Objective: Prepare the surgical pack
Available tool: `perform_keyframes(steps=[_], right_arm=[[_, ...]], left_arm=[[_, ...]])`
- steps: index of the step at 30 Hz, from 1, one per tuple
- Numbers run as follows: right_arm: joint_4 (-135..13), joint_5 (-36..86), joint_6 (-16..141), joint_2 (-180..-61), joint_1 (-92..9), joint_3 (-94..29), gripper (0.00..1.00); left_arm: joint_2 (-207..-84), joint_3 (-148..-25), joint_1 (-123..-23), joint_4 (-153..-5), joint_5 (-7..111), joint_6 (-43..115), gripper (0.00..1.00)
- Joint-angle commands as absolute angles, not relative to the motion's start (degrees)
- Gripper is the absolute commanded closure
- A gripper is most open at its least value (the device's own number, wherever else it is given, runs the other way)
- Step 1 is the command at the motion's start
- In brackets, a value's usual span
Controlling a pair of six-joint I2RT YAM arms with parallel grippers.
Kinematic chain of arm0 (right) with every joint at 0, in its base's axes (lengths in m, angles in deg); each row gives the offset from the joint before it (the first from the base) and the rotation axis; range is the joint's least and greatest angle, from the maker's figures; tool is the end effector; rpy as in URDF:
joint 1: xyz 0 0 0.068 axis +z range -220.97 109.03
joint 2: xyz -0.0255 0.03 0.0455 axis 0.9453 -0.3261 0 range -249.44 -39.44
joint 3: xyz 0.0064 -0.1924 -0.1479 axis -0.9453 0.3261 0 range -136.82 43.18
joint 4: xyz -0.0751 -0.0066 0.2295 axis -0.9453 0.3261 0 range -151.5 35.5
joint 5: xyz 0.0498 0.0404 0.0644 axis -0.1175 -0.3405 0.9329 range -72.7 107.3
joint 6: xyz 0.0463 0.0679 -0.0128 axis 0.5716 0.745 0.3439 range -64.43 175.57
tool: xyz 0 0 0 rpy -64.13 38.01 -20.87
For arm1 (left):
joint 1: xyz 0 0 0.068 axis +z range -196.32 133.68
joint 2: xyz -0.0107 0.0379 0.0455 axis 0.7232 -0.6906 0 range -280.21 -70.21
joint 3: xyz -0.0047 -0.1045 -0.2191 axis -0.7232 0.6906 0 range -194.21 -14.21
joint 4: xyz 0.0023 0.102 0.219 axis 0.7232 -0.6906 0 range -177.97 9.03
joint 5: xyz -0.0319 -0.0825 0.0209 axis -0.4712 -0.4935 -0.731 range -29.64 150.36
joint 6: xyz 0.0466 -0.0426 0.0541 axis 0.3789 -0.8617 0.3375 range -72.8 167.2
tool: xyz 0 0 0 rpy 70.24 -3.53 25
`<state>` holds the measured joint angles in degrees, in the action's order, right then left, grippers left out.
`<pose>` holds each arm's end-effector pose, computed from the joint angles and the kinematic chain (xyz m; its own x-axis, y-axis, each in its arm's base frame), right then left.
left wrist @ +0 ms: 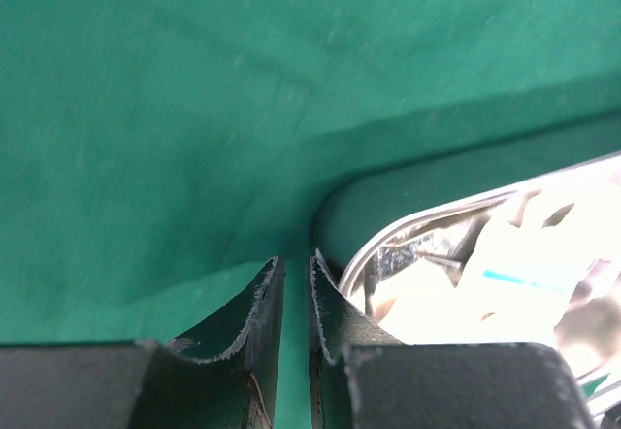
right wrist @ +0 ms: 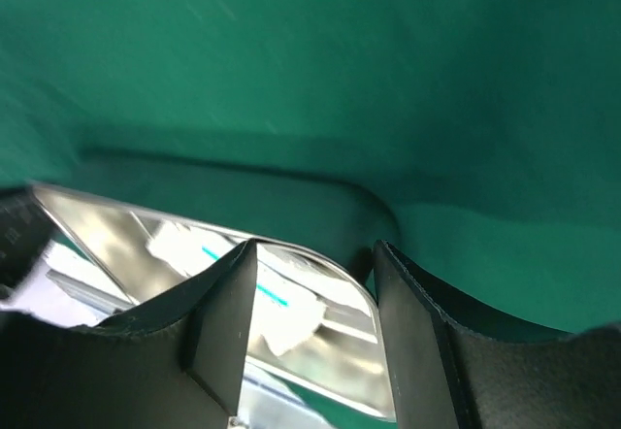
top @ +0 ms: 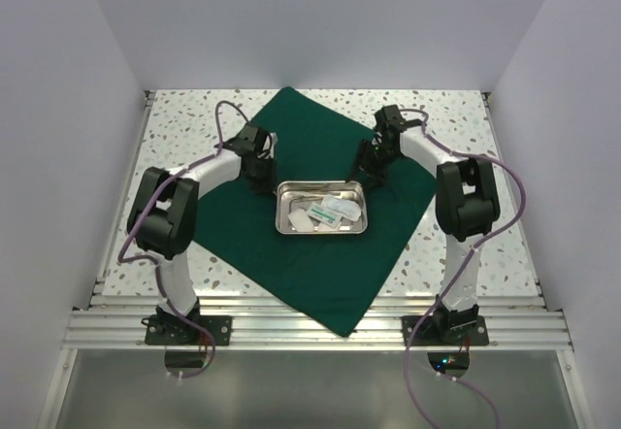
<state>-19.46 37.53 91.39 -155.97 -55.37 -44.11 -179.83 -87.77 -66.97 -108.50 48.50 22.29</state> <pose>0.3728 0.1302 0.1302 -0.9499 0.3049 -0.0684 0.2426 0.8577 0.4534 0.3493 -0.1476 0.1197 -0.9415 -0.0857 -0.3260 0.0376 0.9344 -0.3543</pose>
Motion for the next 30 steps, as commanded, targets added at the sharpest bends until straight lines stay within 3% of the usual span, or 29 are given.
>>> perform_keyframes(steps=[1,10,20,24,30], right_arm=[[-21.52,41.56,91.52,-160.01,-51.82,-53.03,0.46],[-19.67,38.49,93.98,-169.94,-47.15,-67.91,0.48],[-19.32,34.89,93.98,-169.87,-47.32,-68.18,0.49],[-18.44,34.0,91.18,-168.28,-48.02,-66.68,0.4],[-13.87,31.81,82.22,-165.48,-48.2,-67.04,0.29]], left_arm=[[-176.12,-87.16,-67.59,-108.39,46.47,19.95,0.82],[-178.14,-89.0,-61.36,-109.71,45.33,18.37,0.8],[-183.94,-99.71,-59.86,-114.7,44.79,18.11,0.78],[-181.14,-103.68,-58.81,-125.6,58.91,16.79,0.7],[-168.22,-96.67,-58.8,-132.03,61.08,15.82,0.69]])
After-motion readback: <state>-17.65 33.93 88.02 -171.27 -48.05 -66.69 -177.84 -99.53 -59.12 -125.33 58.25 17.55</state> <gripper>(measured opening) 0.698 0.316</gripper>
